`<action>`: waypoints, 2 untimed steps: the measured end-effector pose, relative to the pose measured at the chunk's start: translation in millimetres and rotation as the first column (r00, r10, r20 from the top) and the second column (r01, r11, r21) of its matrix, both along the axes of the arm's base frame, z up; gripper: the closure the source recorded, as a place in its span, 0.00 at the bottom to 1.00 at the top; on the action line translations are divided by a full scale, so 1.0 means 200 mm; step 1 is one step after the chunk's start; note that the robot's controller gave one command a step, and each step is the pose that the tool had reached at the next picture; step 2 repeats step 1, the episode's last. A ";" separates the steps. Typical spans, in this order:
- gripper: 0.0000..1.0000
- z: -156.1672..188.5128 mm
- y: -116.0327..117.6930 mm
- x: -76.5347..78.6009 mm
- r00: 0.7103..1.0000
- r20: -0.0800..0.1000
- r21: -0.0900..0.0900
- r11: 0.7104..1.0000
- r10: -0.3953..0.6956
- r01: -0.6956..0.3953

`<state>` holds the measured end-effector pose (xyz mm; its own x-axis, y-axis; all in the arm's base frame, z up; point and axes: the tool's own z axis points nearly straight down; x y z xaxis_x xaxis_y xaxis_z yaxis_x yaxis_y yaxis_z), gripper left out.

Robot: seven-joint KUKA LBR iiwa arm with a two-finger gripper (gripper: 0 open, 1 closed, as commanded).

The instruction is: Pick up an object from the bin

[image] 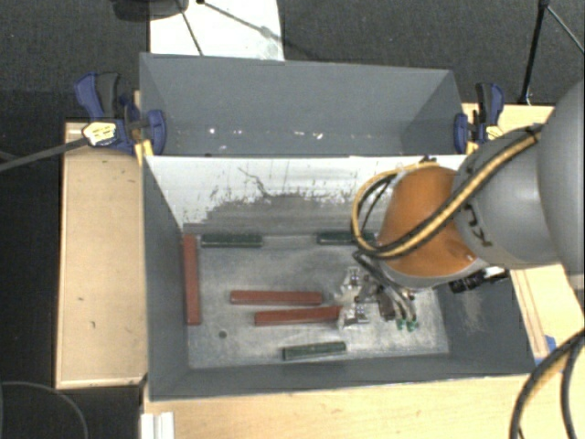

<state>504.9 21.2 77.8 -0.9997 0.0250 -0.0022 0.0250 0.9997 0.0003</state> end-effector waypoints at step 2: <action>1.00 0.71 0.05 0.05 1.000 0.001 0.000 1.000 -0.009 0.009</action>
Offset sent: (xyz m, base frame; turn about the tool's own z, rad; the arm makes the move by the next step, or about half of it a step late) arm 0.0000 0.0000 0.0000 0.0000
